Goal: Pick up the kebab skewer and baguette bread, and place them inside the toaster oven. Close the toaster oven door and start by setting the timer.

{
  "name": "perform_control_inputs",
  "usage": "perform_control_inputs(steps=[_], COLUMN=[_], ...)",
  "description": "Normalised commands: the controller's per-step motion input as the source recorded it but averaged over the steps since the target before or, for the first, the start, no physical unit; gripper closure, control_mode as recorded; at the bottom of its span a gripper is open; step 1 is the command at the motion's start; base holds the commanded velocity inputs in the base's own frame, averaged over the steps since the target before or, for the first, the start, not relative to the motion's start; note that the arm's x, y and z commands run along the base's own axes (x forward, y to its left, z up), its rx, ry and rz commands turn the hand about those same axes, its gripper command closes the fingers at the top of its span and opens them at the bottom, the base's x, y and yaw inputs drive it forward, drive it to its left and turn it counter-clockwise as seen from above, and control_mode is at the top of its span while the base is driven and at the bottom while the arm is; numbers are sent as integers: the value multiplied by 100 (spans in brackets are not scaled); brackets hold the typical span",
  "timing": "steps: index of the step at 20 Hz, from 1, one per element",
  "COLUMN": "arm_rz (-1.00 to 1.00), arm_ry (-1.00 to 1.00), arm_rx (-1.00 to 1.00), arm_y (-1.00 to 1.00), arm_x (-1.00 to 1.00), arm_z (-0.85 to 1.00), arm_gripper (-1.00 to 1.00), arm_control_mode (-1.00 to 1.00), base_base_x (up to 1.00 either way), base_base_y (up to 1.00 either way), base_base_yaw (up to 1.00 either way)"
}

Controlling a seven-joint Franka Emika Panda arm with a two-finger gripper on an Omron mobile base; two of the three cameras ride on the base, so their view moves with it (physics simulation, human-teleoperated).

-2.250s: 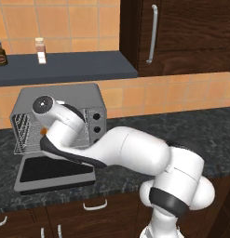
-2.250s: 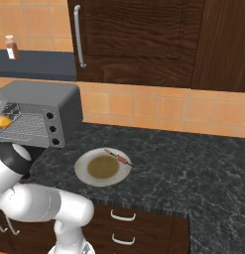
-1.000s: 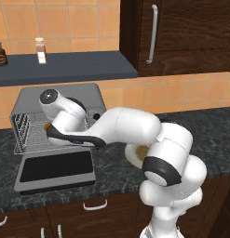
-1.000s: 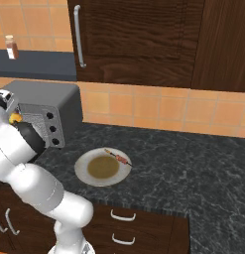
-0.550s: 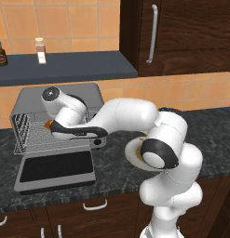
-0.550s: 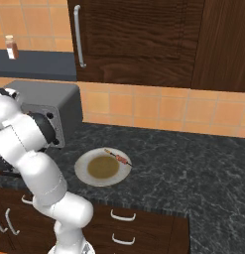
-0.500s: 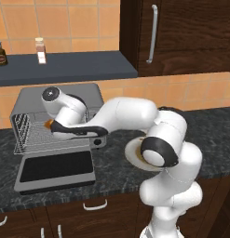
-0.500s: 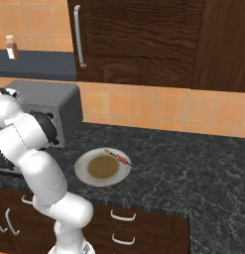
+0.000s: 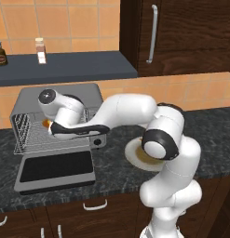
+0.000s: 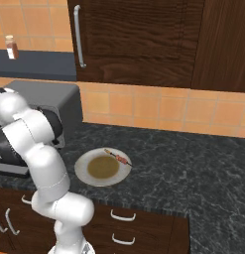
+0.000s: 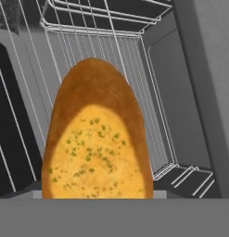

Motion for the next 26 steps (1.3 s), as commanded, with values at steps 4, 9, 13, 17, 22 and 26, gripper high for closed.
perform_control_inputs(steps=[4, 9, 13, 17, 22, 26], arm_rz=[0, 0, 0, 0, -1, -4], arm_ry=[0, 0, 3, 7, 1, -1], arm_rx=[0, 0, 0, 0, 0, 0], arm_y=[0, 0, 0, 0, -43, -78], arm_x=[23, 10, 10, 4, -47, -99], arm_z=[-16, -2, -4, -1, 0, 0], arm_gripper=[-100, -100, -100, -100, -100, -100], arm_control_mode=[-100, -100, -100, -100, -100, -100], base_base_x=[0, 0, 0, 0, 0, 0], base_base_y=[0, 0, 0, 0, 0, 0], base_base_yaw=[0, 0, 0, 0, 0, 0])
